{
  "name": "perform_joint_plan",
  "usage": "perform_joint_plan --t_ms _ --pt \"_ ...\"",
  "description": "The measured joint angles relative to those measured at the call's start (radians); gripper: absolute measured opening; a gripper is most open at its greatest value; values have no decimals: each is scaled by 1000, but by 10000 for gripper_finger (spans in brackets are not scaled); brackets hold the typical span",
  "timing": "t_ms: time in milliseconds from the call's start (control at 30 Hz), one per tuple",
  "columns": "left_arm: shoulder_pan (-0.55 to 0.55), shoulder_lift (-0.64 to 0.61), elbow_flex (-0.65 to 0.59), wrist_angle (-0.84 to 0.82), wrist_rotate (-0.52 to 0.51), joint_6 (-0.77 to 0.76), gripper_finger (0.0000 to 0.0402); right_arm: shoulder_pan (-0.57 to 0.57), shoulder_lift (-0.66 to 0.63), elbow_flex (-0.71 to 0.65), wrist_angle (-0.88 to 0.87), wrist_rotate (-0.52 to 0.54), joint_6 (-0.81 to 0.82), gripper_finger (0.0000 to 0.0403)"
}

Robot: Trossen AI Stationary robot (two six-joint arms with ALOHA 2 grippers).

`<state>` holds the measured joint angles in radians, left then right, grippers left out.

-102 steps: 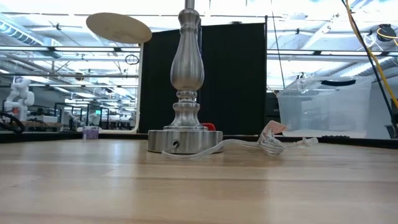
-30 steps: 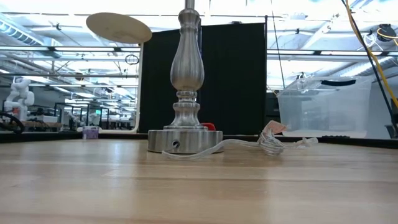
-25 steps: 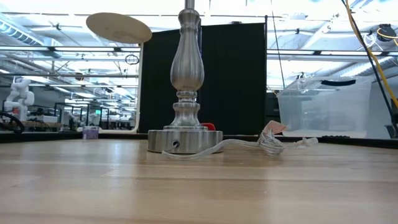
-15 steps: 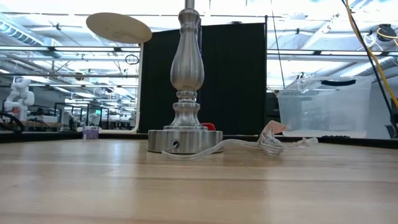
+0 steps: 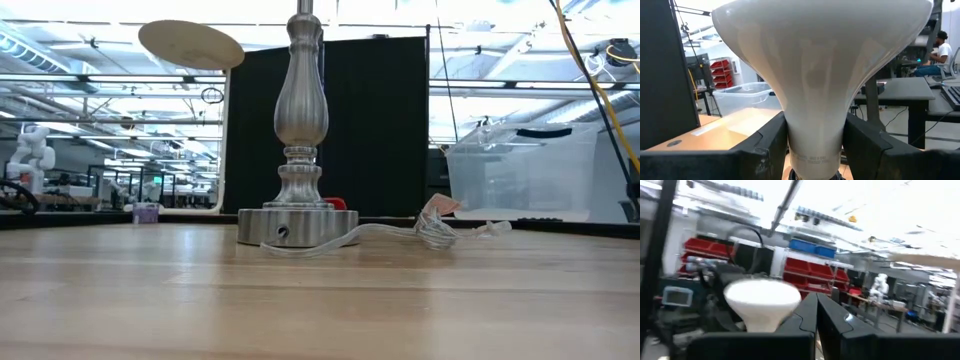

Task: Screw lightbulb
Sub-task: Insert the white lightbulb into the silver lamp

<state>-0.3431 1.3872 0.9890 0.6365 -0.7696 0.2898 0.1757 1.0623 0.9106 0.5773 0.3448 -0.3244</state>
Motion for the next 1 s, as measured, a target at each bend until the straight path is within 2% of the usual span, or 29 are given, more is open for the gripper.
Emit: perform_joint_plan --t_ms 267,433,567,800,1000 --pt "0 0 0 0 0 -4 163 0 188 -39 221 23 85 0" --pt "0 0 0 0 0 -4 163 0 298 -39 434 76 50 0" --pt "0 0 0 0 0 -4 163 0 330 -39 522 99 -12 0" --pt "0 0 0 0 1 -4 163 0 323 4 521 64 -36 0" --pt "0 0 0 -1 0 -16 163 0 323 52 400 42 -30 0"
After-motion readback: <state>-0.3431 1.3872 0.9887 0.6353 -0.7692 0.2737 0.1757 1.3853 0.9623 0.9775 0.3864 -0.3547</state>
